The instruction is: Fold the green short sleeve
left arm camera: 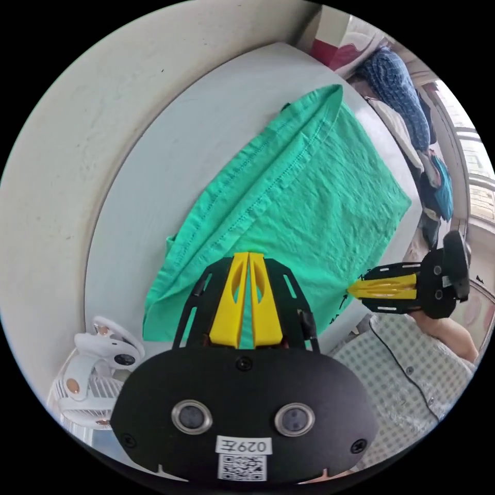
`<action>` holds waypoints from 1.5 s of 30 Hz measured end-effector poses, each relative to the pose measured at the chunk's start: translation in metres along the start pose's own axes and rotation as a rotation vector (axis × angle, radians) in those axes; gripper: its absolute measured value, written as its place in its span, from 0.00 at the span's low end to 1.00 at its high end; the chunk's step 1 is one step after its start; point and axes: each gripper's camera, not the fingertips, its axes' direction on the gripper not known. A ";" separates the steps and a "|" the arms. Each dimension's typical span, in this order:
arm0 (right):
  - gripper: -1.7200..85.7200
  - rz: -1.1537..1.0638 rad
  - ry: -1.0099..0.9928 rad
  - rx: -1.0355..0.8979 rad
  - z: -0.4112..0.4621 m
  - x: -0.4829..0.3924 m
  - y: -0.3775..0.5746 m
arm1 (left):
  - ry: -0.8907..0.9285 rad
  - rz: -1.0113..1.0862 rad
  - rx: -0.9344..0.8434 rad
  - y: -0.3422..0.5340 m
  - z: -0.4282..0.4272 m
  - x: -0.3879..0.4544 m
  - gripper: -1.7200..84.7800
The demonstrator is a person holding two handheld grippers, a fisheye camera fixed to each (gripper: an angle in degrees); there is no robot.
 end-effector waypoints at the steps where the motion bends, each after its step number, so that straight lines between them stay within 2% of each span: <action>1: 0.01 -0.008 -0.009 -0.002 0.001 0.003 0.002 | -0.003 -0.076 0.047 -0.002 -0.012 -0.018 0.01; 3: 0.01 -0.019 -0.033 0.004 0.001 0.010 0.006 | -0.034 -0.215 0.111 0.004 -0.035 -0.047 0.01; 4: 0.01 -0.024 -0.056 0.010 0.001 0.016 0.007 | 0.021 -0.250 0.171 0.011 -0.050 -0.059 0.01; 6: 0.01 -0.031 -0.093 0.006 0.001 0.026 0.006 | 0.155 -0.198 0.246 0.020 -0.065 -0.059 0.01; 7: 0.01 -0.040 -0.112 -0.003 0.001 0.031 0.005 | 0.154 -0.145 0.233 0.021 -0.066 -0.044 0.01; 11: 0.01 -0.096 -0.133 -0.031 0.001 0.041 0.001 | 0.023 0.023 0.059 0.013 -0.032 0.023 0.01; 13: 0.01 -0.137 -0.120 -0.048 0.000 0.042 -0.001 | -0.139 0.017 -0.010 0.003 -0.009 0.032 0.01; 14: 0.01 -0.149 -0.114 -0.050 0.000 0.042 -0.001 | -0.130 0.024 -0.010 0.001 -0.012 0.029 0.01; 18: 0.01 -0.189 -0.095 -0.055 -0.002 0.046 -0.002 | -0.201 -0.215 0.172 0.007 -0.063 -0.033 0.01; 22: 0.01 -0.203 -0.125 -0.031 -0.003 0.057 0.000 | 0.019 -0.154 0.268 0.030 -0.081 -0.050 0.01; 27: 0.01 -0.159 -0.222 -0.027 -0.004 0.080 -0.003 | 0.076 -0.074 0.160 0.046 -0.026 -0.013 0.01; 29: 0.01 -0.154 -0.280 -0.033 -0.010 0.090 -0.001 | 0.148 -0.086 0.169 0.073 -0.016 -0.006 0.01; 31: 0.01 -0.160 -0.360 0.110 -0.049 0.110 0.019 | 0.162 -0.179 0.208 0.136 -0.009 -0.007 0.01; 34: 0.01 -0.038 -0.361 0.260 -0.098 0.156 0.050 | 0.210 -0.321 0.219 0.226 0.014 -0.019 0.01; 36: 0.01 0.042 -0.328 0.291 -0.112 0.183 0.066 | 0.216 -0.427 0.181 0.276 0.037 -0.027 0.01; 39: 0.01 0.108 -0.329 0.279 -0.111 0.216 0.078 | 0.267 -0.628 0.205 0.343 0.071 -0.037 0.01; 41: 0.01 0.130 -0.338 0.270 -0.104 0.226 0.079 | 0.326 -0.684 0.272 0.367 0.085 -0.041 0.01; 44: 0.01 0.174 -0.303 0.194 -0.076 0.236 0.074 | 0.208 -0.755 0.192 0.378 0.110 -0.048 0.01; 45: 0.01 0.149 -0.338 0.214 -0.071 0.238 0.075 | 0.180 -0.739 0.213 0.383 0.111 -0.049 0.01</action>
